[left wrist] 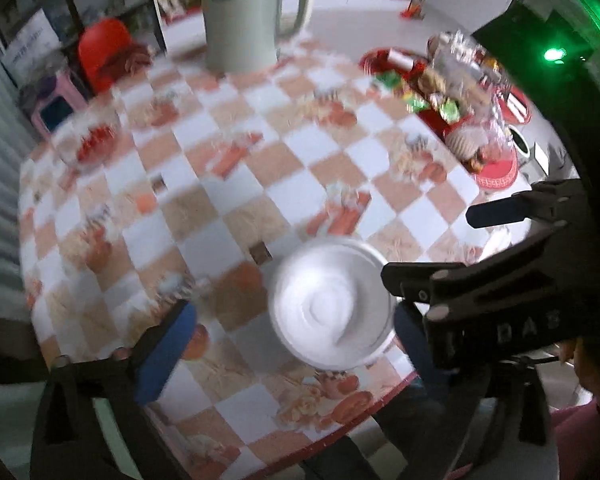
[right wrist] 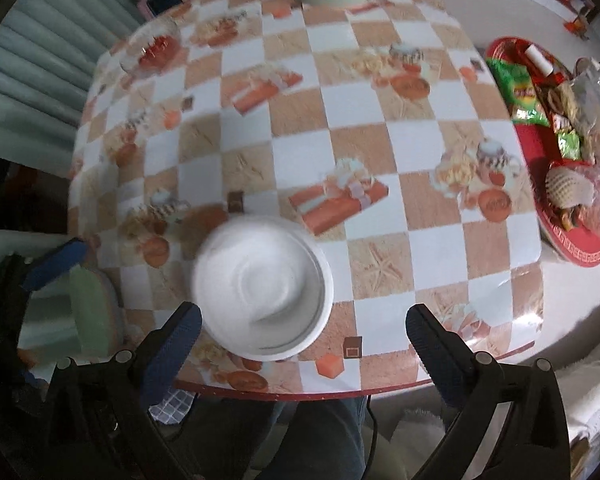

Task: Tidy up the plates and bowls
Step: 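Position both grippers around the stacked white bowls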

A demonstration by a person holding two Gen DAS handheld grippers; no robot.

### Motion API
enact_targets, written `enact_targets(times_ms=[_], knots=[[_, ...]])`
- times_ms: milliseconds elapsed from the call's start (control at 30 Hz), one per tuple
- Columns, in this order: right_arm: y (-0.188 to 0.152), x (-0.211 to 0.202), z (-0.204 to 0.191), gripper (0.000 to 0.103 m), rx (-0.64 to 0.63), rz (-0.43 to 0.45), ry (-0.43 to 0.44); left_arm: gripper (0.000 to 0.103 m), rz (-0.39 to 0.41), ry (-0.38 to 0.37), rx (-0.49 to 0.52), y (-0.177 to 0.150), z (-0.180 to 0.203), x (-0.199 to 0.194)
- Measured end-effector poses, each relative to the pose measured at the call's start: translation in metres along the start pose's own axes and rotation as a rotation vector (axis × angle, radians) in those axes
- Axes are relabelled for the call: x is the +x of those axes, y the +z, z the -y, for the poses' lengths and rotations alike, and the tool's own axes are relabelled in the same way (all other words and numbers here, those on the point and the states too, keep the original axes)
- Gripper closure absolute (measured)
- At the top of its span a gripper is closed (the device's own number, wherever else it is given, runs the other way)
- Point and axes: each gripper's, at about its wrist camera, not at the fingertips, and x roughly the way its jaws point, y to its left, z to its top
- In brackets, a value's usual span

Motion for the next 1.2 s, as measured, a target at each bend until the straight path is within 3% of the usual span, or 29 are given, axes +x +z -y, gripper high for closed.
enact_targets(times_ms=[67,167,500,1200], knots=[[-0.001,-0.011,-0.002,0.0,0.0,0.025,-0.003,0.0,0.024,-0.027,-0.012,0.0,-0.005,-0.013],[-0.001,-0.019,-0.006,0.0,0.006,0.052,-0.005,0.0,-0.034,-0.095,-0.039,0.0,-0.014,-0.013],[-0.011,-0.008,-0.012,0.0,0.046,-0.005,-0.05,0.0,-0.156,-0.035,-0.049,-0.009,-0.022,0.001],[-0.018,0.0,-0.014,0.0,0.095,-0.036,-0.048,0.0,-0.167,-0.012,-0.023,-0.006,-0.026,0.0]])
